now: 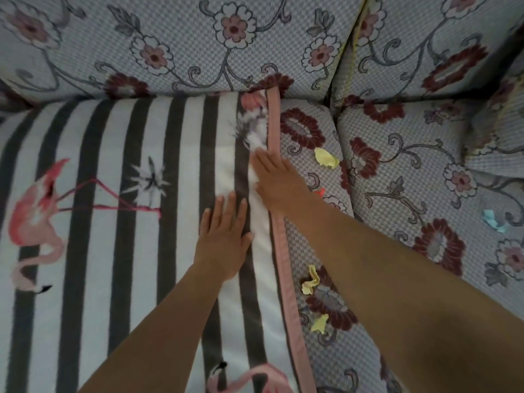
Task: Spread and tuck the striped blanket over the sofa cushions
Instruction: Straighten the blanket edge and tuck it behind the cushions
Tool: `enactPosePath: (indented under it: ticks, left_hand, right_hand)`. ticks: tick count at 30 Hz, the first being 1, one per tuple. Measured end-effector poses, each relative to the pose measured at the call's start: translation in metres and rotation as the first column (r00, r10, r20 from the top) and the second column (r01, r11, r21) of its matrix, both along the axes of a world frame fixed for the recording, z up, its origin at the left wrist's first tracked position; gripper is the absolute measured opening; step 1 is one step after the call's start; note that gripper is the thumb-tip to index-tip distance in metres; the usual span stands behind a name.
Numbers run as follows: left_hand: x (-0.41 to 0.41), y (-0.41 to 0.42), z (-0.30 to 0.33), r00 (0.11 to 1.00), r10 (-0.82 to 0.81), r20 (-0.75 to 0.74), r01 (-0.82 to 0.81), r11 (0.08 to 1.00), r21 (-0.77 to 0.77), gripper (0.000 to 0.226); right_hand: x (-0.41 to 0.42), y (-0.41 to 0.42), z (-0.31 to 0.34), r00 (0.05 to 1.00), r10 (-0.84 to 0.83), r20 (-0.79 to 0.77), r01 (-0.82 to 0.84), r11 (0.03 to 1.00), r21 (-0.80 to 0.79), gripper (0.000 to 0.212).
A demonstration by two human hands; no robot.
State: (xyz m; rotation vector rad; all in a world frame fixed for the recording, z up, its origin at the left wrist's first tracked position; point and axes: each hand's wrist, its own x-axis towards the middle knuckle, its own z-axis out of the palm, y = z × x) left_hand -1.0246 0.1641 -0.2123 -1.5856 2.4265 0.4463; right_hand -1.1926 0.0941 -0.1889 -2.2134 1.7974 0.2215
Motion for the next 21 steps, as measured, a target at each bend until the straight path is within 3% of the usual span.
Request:
enactPosePath:
  ticks: [2,5,6,8,11,16,21]
  left_hand:
    - [-0.002,-0.001,-0.004,1.0,-0.023,-0.004,0.023,0.999,-0.031,0.069]
    - [-0.006,-0.007,-0.004,0.997,-0.071,-0.04,0.068,0.996,-0.06,0.066]
    - [-0.009,-0.009,-0.003,0.995,-0.081,-0.066,0.077,0.995,-0.058,0.065]
    - [-0.016,-0.012,0.0,0.988,-0.092,-0.126,0.087,0.995,-0.047,0.067]
    - [-0.028,-0.015,0.002,0.974,-0.129,-0.186,0.123,0.992,-0.042,0.065]
    - [-0.047,-0.009,0.009,0.935,-0.184,-0.303,0.17,0.983,-0.073,0.054]
    - [-0.067,-0.001,0.028,0.906,-0.256,-0.336,0.255,0.966,-0.049,0.062]
  right_hand:
    - [-0.008,-0.011,0.0,0.998,0.007,-0.059,-0.008,1.0,-0.015,0.054]
    - [-0.015,-0.019,0.012,0.996,-0.074,0.047,0.084,0.956,-0.282,0.028]
    - [-0.022,-0.02,0.014,0.99,-0.126,0.062,0.139,0.938,-0.319,0.03]
    - [-0.042,-0.024,0.012,0.963,-0.269,-0.007,0.258,0.932,-0.254,0.049]
    - [-0.073,-0.027,-0.006,0.882,-0.462,-0.088,0.462,0.886,-0.023,0.068]
    - [-0.09,-0.018,-0.007,0.872,-0.475,0.119,0.488,0.864,-0.128,0.036]
    - [-0.09,-0.001,0.01,0.844,-0.447,0.295,0.484,0.873,-0.061,0.027]
